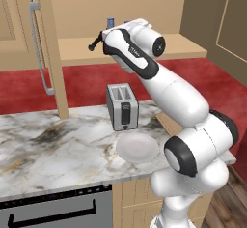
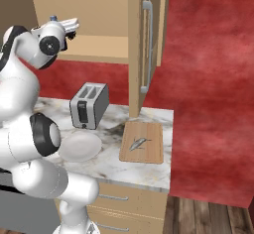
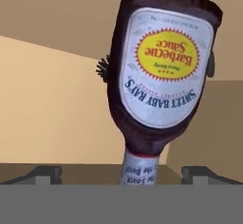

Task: Pick the fish from the plate and place it on the cutting board. Then pick the condiment bottle from the cabinet and place it next to the cutting board.

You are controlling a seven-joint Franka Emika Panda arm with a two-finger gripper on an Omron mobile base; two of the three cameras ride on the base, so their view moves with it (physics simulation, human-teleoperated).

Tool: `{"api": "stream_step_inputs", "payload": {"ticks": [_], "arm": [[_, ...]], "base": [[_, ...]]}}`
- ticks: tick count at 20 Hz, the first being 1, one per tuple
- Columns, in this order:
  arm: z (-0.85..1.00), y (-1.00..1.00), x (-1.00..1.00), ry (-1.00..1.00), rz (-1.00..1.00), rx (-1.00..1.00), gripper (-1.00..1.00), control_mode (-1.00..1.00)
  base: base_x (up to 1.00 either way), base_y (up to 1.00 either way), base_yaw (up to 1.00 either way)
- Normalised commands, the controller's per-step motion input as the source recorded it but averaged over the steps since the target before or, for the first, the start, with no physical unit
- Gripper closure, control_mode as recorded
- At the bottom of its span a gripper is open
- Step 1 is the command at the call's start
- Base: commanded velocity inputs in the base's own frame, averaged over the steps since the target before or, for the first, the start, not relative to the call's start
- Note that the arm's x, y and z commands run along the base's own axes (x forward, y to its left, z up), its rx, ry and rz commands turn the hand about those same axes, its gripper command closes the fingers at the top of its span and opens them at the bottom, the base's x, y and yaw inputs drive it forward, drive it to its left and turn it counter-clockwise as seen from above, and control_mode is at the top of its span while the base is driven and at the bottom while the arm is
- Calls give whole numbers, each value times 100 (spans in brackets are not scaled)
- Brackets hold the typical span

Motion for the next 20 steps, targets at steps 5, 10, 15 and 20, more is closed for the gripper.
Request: {"api": "stream_step_inputs", "payload": {"ticks": [5, 10, 15, 20], "arm": [[3, 8, 7, 3, -2, 0, -100, -100], [8, 14, 5, 4, 0, 0, -100, -100], [11, 12, 5, 5, 0, 0, -100, -100], [13, 9, 5, 5, 0, 1, -100, -100]], "base": [[0, 0, 0], [0, 0, 0], [0, 0, 0], [0, 0, 0]]}}
